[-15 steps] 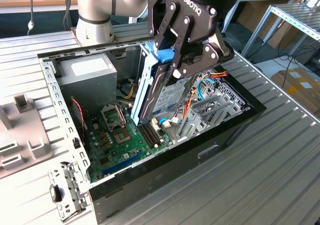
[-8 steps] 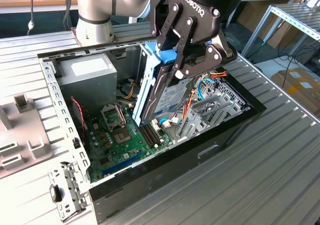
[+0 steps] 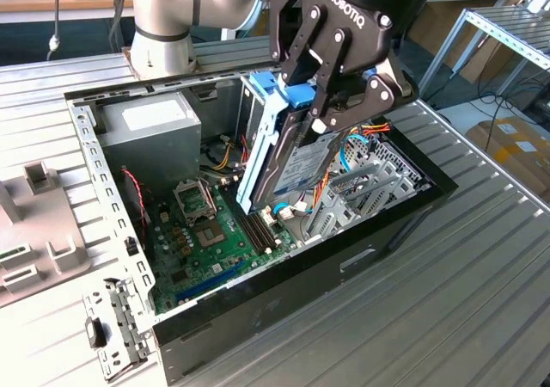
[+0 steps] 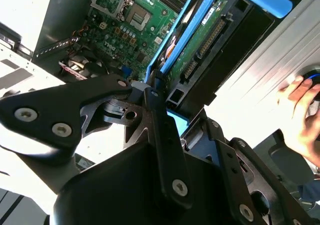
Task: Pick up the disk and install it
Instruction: 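Pick up the disk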
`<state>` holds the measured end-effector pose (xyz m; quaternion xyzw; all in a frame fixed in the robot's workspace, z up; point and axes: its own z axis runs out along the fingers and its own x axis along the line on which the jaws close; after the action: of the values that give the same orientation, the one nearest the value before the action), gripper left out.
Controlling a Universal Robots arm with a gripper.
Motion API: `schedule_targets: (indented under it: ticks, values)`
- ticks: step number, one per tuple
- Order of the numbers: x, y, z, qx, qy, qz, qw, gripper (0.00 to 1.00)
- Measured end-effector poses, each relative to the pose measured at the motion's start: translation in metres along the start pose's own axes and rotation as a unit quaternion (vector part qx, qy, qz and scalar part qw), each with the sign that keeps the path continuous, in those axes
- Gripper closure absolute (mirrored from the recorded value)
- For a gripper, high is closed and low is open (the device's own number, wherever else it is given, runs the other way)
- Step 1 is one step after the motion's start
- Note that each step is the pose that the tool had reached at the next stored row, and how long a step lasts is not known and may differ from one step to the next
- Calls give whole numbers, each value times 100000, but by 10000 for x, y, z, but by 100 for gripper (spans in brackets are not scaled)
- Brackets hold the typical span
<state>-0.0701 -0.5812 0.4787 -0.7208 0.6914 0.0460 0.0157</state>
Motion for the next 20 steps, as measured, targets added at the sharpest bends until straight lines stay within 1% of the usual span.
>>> schedule_targets:
  ticks: [7, 10, 18, 20]
  values:
    - [4, -101, -5, -1, 1, 1, 100000, 63]
    - [7, -181, -8, -1, 2, -2, 100000, 63]
    - [13, -327, -15, -2, 1, -1, 100000, 63]
    - [14, -354, -16, -1, 1, -1, 100000, 63]
